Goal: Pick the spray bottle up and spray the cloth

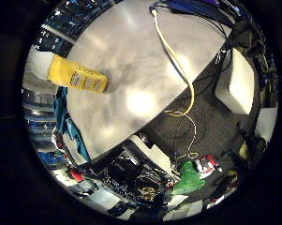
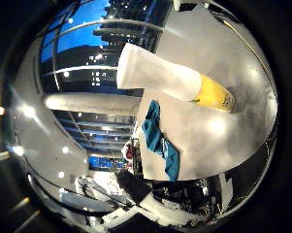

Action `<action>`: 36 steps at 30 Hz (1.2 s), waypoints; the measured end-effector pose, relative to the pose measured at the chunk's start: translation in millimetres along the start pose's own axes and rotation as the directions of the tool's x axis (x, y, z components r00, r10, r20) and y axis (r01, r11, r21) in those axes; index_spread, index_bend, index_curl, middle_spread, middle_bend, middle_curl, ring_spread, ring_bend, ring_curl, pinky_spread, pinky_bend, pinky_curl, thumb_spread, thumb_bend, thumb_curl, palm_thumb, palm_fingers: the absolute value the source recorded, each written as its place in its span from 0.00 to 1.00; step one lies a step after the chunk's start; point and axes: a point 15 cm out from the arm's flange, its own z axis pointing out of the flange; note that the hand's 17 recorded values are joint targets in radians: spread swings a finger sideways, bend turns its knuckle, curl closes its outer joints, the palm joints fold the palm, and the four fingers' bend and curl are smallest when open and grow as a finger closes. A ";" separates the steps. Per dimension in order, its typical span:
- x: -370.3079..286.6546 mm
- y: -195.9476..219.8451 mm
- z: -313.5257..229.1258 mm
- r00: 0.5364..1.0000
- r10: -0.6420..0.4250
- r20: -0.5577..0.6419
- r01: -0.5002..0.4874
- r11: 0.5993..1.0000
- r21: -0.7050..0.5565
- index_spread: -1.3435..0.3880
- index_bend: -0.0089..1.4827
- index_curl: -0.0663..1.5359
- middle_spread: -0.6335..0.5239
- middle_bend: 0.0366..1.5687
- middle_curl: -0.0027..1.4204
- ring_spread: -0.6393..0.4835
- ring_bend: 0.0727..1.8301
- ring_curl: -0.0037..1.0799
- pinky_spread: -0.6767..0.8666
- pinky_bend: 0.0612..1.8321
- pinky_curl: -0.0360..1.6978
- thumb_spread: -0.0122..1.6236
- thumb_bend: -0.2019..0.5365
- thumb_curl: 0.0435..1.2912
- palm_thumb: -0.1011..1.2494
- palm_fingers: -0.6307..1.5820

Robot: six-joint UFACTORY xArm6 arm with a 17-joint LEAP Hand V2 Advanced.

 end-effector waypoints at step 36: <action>-67.1 -41.1 85.1 0.988 -0.040 0.150 0.044 0.999 -0.023 0.66 0.11 0.21 0.59 0.13 0.24 0.66 0.16 0.26 0.66 0.17 0.20 0.59 0.24 0.20 0.36 0.41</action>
